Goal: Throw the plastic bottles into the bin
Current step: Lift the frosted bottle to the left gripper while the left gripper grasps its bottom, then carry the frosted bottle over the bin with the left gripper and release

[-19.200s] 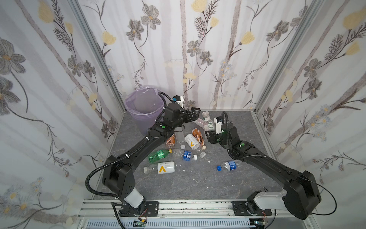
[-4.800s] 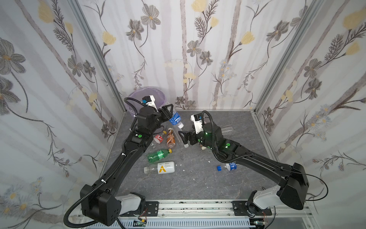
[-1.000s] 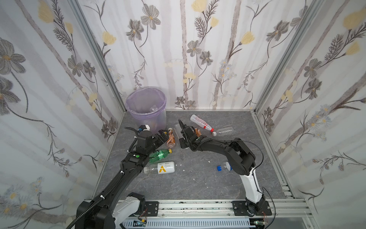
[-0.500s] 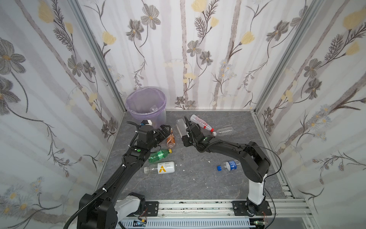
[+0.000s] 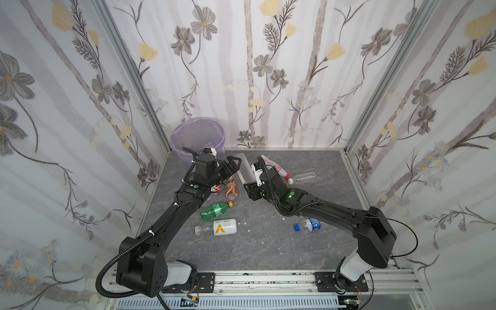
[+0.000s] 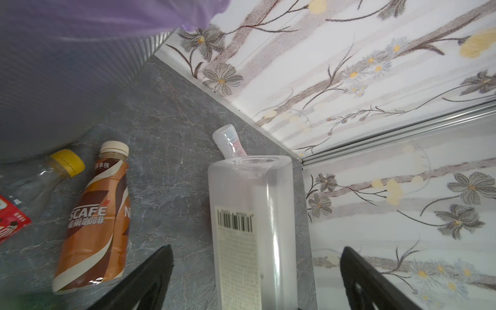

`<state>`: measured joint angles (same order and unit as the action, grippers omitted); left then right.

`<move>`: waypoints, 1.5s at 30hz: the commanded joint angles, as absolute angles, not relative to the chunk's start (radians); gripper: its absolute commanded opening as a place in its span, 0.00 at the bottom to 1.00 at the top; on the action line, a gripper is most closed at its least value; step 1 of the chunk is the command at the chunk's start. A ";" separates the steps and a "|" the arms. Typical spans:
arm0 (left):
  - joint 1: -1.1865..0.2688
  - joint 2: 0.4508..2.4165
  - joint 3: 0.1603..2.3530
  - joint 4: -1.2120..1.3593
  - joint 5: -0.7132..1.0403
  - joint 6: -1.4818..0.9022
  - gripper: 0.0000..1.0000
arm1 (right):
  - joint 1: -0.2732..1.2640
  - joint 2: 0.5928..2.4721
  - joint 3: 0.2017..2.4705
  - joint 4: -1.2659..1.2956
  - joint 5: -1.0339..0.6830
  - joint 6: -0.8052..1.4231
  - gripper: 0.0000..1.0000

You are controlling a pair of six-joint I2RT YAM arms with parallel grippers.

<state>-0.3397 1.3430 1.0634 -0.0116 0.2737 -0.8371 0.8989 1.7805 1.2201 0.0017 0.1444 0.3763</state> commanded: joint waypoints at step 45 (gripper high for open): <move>-0.412 1.304 1.509 0.109 -0.265 -0.249 0.53 | 0.926 1.436 1.147 0.114 0.066 0.282 1.00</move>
<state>-0.4133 1.3087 1.4601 0.0566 -0.1066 -0.4221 0.9138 1.4425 1.1255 0.0628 0.0971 0.3302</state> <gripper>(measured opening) 0.533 0.996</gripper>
